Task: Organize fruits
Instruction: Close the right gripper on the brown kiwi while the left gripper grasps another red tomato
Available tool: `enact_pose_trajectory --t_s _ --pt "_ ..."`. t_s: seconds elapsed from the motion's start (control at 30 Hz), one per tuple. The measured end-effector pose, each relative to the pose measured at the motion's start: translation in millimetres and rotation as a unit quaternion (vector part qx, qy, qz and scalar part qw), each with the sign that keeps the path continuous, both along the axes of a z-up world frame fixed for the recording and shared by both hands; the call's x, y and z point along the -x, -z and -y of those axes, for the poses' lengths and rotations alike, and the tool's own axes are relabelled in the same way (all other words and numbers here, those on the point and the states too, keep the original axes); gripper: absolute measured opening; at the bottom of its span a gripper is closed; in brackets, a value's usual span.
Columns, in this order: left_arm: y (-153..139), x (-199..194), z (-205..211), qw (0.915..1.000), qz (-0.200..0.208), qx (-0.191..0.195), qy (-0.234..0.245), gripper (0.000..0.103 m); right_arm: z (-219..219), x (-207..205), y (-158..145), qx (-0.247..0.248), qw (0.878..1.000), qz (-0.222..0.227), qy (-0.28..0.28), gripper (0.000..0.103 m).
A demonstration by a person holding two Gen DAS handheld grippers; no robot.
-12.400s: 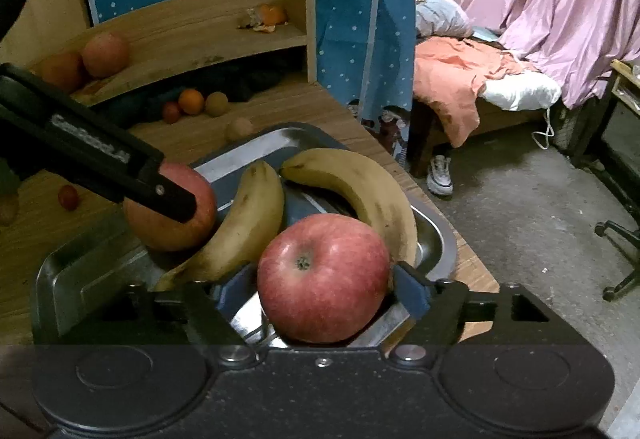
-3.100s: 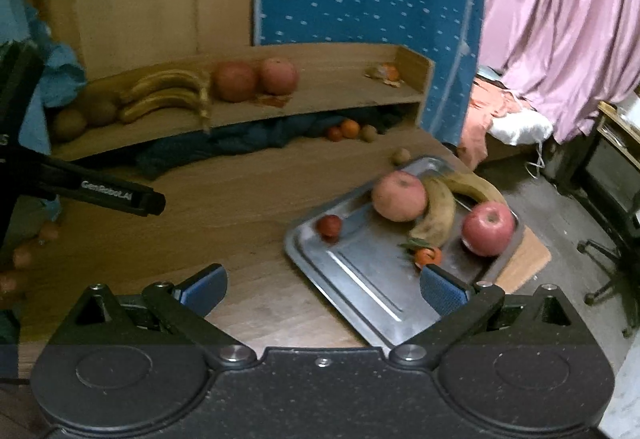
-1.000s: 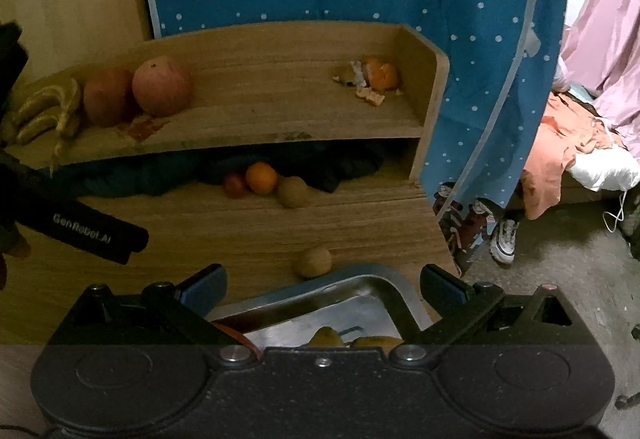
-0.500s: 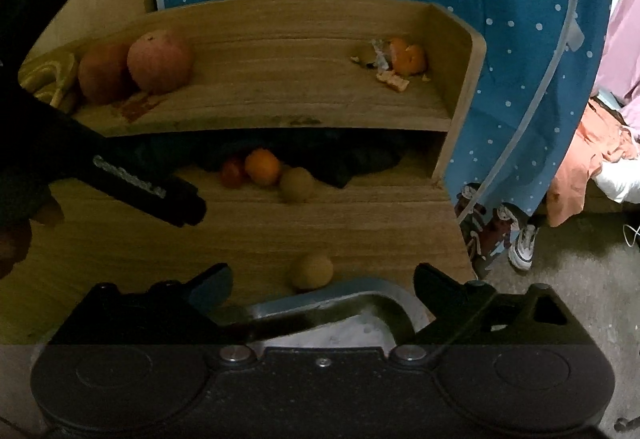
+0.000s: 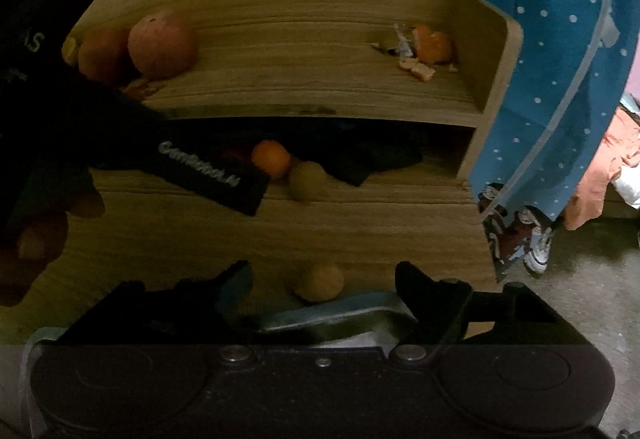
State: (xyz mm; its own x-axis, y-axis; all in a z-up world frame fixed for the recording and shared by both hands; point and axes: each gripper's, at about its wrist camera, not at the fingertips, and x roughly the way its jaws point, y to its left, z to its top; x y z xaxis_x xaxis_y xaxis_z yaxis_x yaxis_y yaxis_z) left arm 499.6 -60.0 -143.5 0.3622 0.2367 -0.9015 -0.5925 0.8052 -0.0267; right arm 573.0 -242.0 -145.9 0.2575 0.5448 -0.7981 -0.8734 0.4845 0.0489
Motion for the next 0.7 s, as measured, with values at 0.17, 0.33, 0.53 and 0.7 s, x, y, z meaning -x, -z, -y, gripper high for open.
enact_pose_trajectory --t_s 0.17,0.33,0.53,0.7 --pt "2 -4 -2 0.9999 0.007 0.008 0.0 0.081 -4 0 2 -0.002 1.0 -0.009 -0.008 0.065" --pt "3 -3 -3 0.9998 0.015 0.013 0.002 0.063 -5 -3 4 -0.001 1.0 -0.02 -0.004 0.061" --pt "8 -8 -3 0.9997 0.019 0.016 0.004 0.047 -9 -5 7 0.005 0.999 -0.032 -0.006 0.045" --pt "14 -21 -8 0.9996 0.02 0.021 0.004 0.028 -10 -8 9 0.01 0.999 -0.039 0.001 0.036"
